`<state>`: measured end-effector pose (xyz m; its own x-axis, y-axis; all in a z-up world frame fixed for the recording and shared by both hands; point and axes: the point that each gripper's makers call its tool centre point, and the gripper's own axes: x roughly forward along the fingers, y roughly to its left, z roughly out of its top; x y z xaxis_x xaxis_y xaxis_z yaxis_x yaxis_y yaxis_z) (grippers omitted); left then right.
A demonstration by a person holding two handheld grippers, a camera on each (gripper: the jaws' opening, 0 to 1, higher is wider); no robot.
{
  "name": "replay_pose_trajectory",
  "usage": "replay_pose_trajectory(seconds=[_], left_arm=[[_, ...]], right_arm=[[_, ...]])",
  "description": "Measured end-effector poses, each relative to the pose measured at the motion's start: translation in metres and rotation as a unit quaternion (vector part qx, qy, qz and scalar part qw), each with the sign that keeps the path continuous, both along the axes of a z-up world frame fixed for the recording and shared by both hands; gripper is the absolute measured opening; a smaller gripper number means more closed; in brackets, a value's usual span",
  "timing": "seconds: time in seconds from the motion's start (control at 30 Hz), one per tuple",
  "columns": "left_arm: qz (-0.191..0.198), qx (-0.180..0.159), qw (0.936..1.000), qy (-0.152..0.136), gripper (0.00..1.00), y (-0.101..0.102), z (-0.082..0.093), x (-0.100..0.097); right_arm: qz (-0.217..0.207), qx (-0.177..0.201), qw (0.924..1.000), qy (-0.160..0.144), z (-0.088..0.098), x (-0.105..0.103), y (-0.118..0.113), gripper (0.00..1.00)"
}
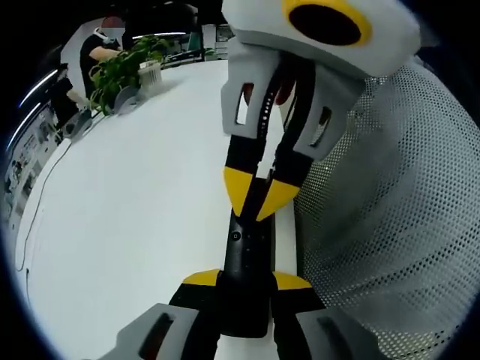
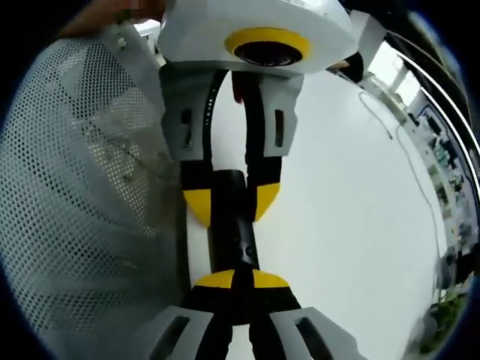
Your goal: Press the specified remote control buttons in sequence, fully releasing each button before pressing the next.
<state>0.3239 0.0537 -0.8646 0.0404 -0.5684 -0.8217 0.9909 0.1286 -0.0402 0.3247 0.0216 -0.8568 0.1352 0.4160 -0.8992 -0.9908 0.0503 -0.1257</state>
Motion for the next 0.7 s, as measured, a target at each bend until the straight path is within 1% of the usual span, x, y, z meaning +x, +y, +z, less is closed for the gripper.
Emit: replay_pose_trajectory(seconds=[0.17,0.53,0.7], left_arm=[[0.001,-0.002,1.0,0.001,0.25,0.0002,0.0002,-0.0001],[0.005,-0.004,1.0,0.005,0.25,0.0006,0.0006,-0.0003],[0.004,-0.002,1.0,0.004,0.25,0.0006,0.0004,-0.0002]], right_arm=[[-0.011,0.008,0.9999,0.007,0.0004,0.0009,0.0011,0.02],[-0.012,0.016,0.9997,0.014,0.0008,0.0012,0.0022,0.01],[0.005,0.01,0.9999,0.005,0.001,-0.0004,0.0035,0.01]])
